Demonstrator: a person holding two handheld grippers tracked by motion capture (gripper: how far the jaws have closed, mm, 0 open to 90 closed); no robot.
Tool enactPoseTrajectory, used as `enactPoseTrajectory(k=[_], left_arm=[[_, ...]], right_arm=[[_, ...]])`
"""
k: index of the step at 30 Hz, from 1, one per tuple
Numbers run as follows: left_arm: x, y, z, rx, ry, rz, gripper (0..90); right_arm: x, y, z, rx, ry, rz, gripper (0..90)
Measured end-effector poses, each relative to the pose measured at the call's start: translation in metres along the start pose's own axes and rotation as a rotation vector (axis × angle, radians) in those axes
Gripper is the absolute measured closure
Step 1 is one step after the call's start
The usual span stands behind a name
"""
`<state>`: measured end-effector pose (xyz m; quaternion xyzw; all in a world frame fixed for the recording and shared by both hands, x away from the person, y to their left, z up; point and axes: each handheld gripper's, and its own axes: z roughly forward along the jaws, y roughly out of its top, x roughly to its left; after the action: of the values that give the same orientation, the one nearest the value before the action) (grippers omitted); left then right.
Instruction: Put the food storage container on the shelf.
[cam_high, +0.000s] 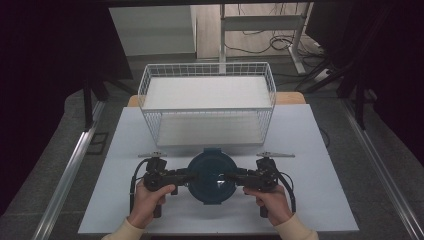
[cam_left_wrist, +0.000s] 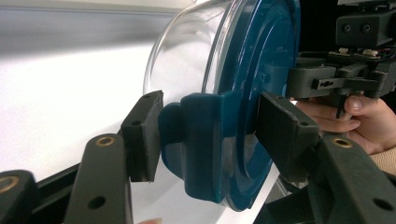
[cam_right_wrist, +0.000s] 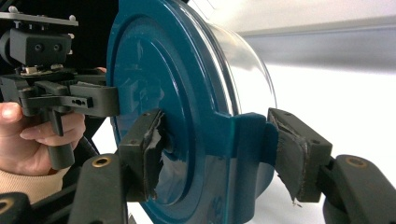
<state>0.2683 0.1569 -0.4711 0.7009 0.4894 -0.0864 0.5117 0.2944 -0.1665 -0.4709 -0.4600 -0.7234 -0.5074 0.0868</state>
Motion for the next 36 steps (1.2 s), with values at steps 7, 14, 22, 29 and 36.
enactPoseTrajectory(k=[7, 14, 22, 29, 36], left_arm=[[-0.007, 0.003, -0.005, -0.015, 0.004, 0.026, 42.8], [-0.013, 0.007, -0.009, -0.026, 0.004, 0.046, 42.9], [-0.015, 0.010, -0.013, -0.035, 0.006, 0.057, 43.1], [-0.020, 0.015, -0.017, -0.048, 0.003, 0.072, 43.3], [-0.024, 0.019, -0.019, -0.058, 0.003, 0.082, 43.5]], right_arm=[[0.007, 0.004, -0.005, -0.015, 0.003, -0.029, 38.0], [0.012, 0.009, -0.010, -0.023, 0.003, -0.051, 38.1], [0.015, 0.013, -0.011, -0.033, 0.007, -0.067, 38.1], [0.020, 0.018, -0.015, -0.044, 0.008, -0.083, 38.2], [0.024, 0.023, -0.018, -0.050, 0.007, -0.102, 38.2]])
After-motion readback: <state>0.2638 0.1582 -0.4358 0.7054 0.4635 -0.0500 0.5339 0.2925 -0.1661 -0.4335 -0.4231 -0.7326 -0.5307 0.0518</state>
